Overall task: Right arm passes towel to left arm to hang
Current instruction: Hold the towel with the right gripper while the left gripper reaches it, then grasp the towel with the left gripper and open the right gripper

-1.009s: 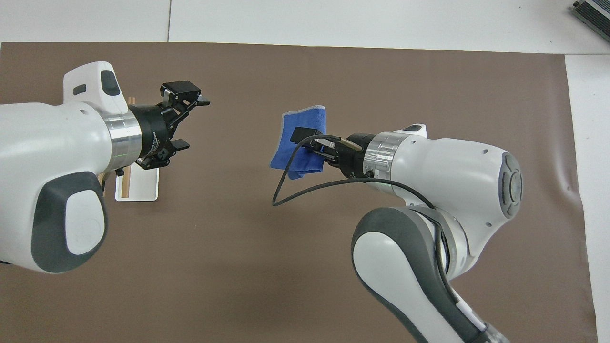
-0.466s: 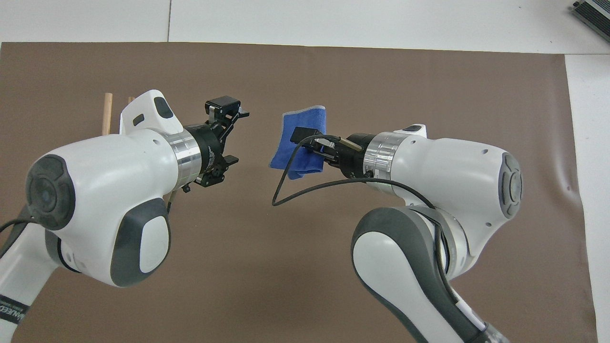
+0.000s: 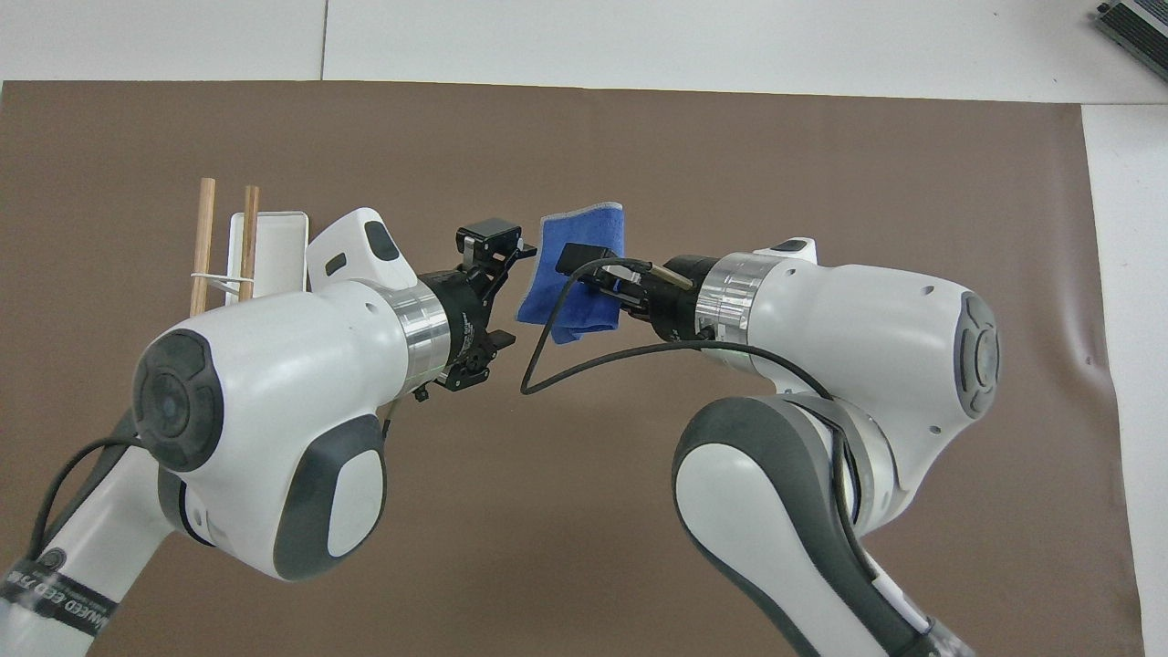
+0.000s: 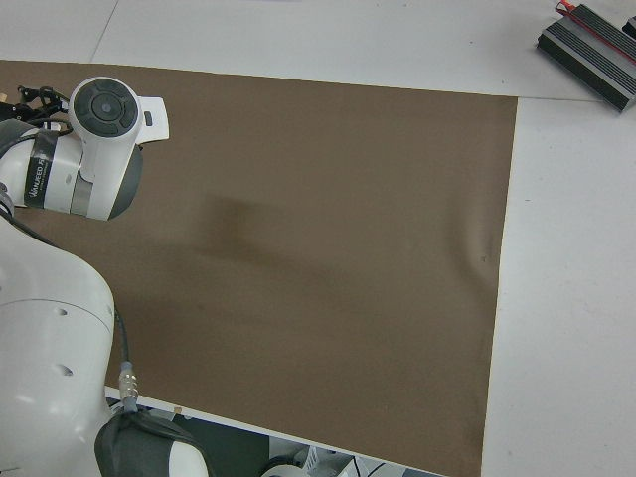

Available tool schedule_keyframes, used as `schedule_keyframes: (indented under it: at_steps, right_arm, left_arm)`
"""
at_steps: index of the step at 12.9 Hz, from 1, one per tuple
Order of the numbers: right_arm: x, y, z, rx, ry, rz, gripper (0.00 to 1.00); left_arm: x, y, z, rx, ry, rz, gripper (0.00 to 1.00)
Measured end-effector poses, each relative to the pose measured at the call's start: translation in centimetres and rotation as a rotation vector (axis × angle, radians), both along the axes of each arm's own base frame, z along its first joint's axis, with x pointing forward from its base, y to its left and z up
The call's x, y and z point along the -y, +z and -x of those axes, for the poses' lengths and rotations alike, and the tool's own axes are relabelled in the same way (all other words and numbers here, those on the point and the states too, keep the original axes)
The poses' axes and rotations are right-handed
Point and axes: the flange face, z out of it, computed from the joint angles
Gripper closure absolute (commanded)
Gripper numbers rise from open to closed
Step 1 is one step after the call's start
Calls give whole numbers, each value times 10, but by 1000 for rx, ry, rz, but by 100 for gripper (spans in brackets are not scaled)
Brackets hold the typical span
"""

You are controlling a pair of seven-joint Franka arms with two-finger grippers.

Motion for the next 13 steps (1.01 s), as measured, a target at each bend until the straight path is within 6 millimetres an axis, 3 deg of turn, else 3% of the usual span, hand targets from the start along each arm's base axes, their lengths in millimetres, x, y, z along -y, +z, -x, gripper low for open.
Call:
schedule_keyframes:
  at_steps: [3,6,10,13]
  right_arm:
    - [0,0,0,0,0,0,100]
    - [0,0,0,0,0,0,100]
    - [0,0,0,0,0,0,100]
    - [0,0,0,0,0,0,100]
  left_arm:
    - [11,-9,10,-10,5,7,0]
    - [13,-7,10,-17,37,31,14]
    - [11,-3,7,7,66,60,38]
    - [11,-3,5,18,73,66,64]
